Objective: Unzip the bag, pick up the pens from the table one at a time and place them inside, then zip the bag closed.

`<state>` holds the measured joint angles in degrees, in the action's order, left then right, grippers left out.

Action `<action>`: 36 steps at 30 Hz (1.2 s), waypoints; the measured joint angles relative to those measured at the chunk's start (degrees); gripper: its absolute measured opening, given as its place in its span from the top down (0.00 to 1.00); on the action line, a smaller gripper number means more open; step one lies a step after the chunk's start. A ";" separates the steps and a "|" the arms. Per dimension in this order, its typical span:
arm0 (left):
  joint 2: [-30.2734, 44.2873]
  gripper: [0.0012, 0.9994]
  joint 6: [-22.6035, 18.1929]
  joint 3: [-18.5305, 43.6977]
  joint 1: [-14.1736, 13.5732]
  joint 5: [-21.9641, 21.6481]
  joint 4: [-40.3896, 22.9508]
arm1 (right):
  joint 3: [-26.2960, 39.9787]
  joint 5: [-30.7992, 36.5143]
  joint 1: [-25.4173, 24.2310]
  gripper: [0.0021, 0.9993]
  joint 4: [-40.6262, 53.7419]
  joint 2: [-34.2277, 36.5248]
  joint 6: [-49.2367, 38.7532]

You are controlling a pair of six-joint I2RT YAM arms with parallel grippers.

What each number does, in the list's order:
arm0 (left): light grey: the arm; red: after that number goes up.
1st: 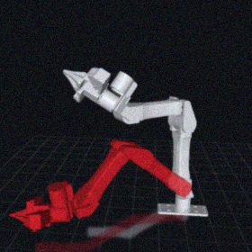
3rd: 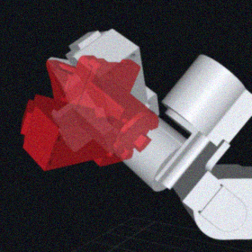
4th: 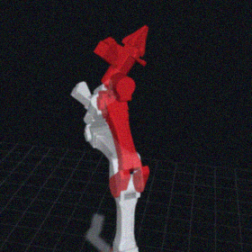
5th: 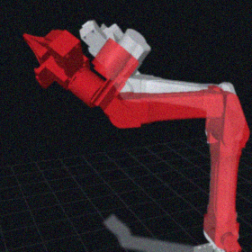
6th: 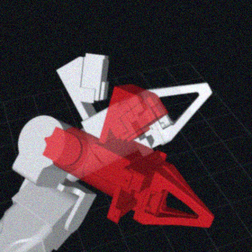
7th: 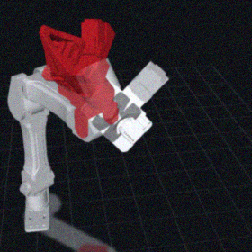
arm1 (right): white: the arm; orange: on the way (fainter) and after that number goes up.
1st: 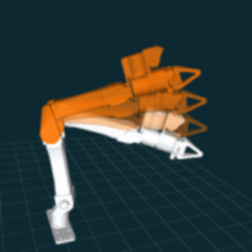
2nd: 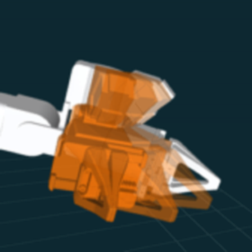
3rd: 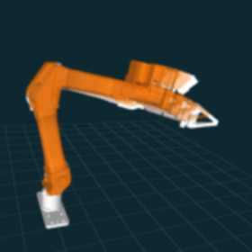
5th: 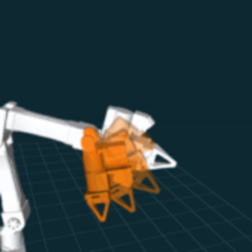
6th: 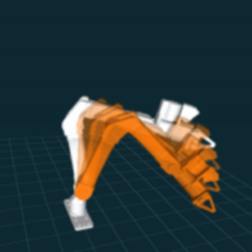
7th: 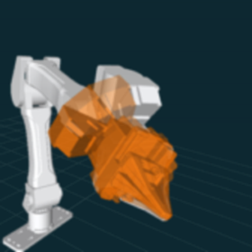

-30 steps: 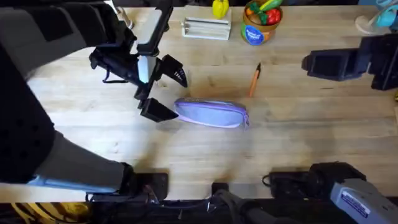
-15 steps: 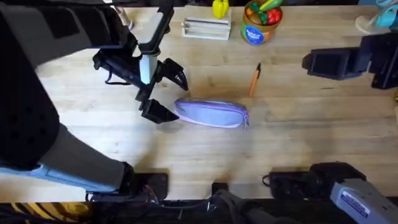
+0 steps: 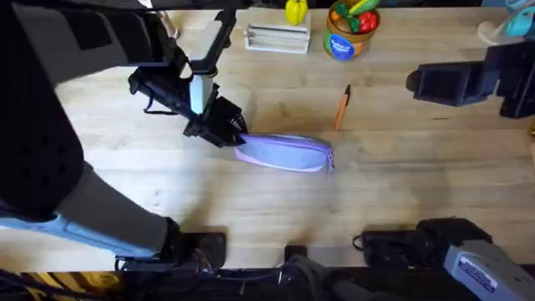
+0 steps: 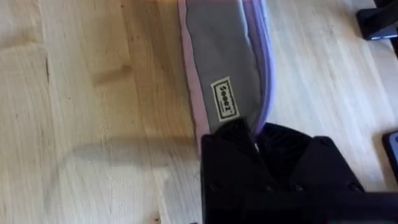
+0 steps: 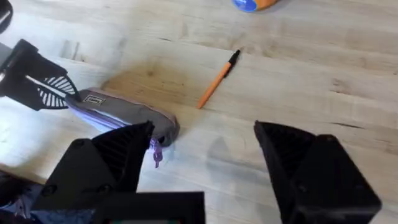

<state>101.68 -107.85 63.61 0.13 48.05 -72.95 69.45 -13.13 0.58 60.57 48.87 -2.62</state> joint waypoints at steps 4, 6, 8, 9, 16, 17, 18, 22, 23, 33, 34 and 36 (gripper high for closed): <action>0.00 0.96 -0.02 0.00 0.01 0.07 -0.04 | 0.01 -0.05 0.00 0.00 1.67 0.00 0.01; 0.01 0.96 -0.01 0.00 0.01 0.09 -0.04 | 0.01 -0.20 0.00 0.00 2.88 0.01 -0.01; 0.01 0.96 0.00 0.00 0.01 0.09 -0.06 | 0.00 -0.27 0.00 0.00 4.46 0.01 -0.05; 0.01 0.96 -0.01 0.00 0.01 0.09 -0.05 | 0.00 -0.46 0.00 0.00 5.62 0.01 -0.37; 0.00 0.96 -0.01 0.00 0.01 0.20 -0.07 | -6.63 -4.75 1.82 0.00 4.67 0.36 -0.46; -0.01 0.96 0.00 0.00 0.01 0.20 -0.07 | -8.73 -5.47 2.68 0.00 3.71 0.70 -0.12; -0.01 0.96 -0.01 0.00 0.01 0.22 -0.07 | -10.65 -6.07 3.55 0.00 2.62 1.07 0.34; 0.01 0.96 0.00 0.00 0.01 0.24 -0.07 | -17.69 -7.47 8.69 0.00 -1.46 2.40 3.12; -0.01 0.96 0.00 0.00 0.01 0.24 -0.07 | -18.68 -7.59 9.86 0.00 -2.17 2.50 3.76; 0.01 0.96 0.00 0.00 0.01 0.28 -0.07 | -23.43 -8.38 19.81 0.00 -8.95 6.89 8.60; 0.01 0.96 -0.01 0.00 0.01 0.28 -0.07 | -23.76 -8.38 20.36 0.00 -9.20 7.71 8.66; 0.00 0.96 0.00 0.00 0.01 0.29 -0.08 | -24.23 -8.41 21.69 0.00 -9.58 9.96 9.23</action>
<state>101.68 -107.85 63.61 0.14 48.35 -73.03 45.22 -21.54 22.27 50.99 58.84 6.61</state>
